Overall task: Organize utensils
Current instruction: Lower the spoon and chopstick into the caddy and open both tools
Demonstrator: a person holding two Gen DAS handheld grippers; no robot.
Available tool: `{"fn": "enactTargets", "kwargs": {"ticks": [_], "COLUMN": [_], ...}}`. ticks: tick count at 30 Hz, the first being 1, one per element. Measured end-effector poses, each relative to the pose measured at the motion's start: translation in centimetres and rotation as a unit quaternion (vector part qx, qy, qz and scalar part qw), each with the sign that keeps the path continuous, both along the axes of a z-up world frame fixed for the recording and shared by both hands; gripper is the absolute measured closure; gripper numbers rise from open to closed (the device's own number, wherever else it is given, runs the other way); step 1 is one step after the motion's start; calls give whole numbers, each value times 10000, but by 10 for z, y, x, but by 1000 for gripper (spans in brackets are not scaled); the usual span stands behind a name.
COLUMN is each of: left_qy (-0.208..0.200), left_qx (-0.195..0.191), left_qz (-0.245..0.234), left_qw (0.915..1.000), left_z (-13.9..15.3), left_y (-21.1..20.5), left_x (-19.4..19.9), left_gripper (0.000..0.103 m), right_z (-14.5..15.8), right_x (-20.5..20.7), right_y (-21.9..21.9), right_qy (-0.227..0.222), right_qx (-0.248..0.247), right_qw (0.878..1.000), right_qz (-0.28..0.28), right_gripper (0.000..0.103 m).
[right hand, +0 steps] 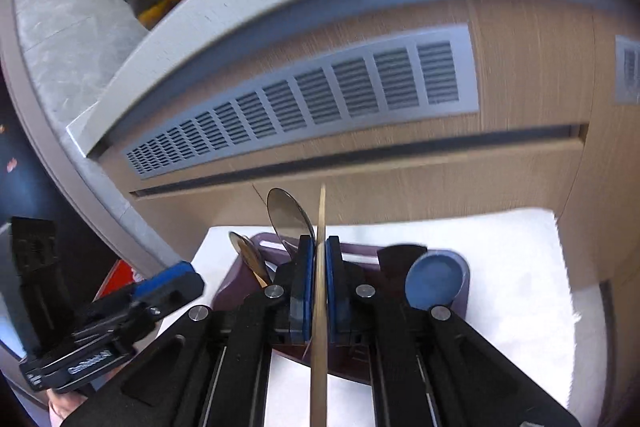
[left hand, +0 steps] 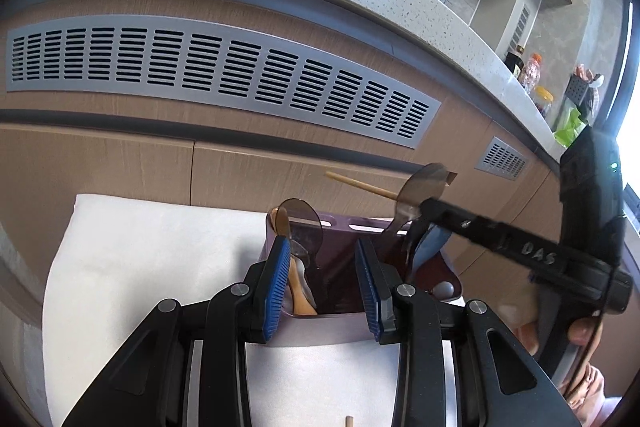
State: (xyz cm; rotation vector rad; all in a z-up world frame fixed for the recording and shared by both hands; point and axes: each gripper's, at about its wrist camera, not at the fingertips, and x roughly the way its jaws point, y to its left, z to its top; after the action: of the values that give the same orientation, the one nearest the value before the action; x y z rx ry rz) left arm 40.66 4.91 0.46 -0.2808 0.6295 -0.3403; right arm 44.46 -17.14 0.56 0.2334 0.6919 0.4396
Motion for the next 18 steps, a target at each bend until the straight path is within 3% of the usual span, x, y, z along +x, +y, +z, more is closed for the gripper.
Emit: {"fn": "enactTargets", "kwargs": {"ticks": [9,18], "left_qy": [144,219], "left_qx": [-17,-60], "left_qz": [-27,-38], "left_qw": [9999,9997], "left_z": [-6,-7], "left_y": [-3,1], "left_x": [2,-3], "left_gripper": [67,67], "right_z": [18,61], "right_x": [-19,-26], "right_y": [-24,2], "right_qy": [60,-255], "right_qx": [-52,-435], "right_qw": [9999,9984], "right_qz": [85,270], "right_gripper": [97,97]}}
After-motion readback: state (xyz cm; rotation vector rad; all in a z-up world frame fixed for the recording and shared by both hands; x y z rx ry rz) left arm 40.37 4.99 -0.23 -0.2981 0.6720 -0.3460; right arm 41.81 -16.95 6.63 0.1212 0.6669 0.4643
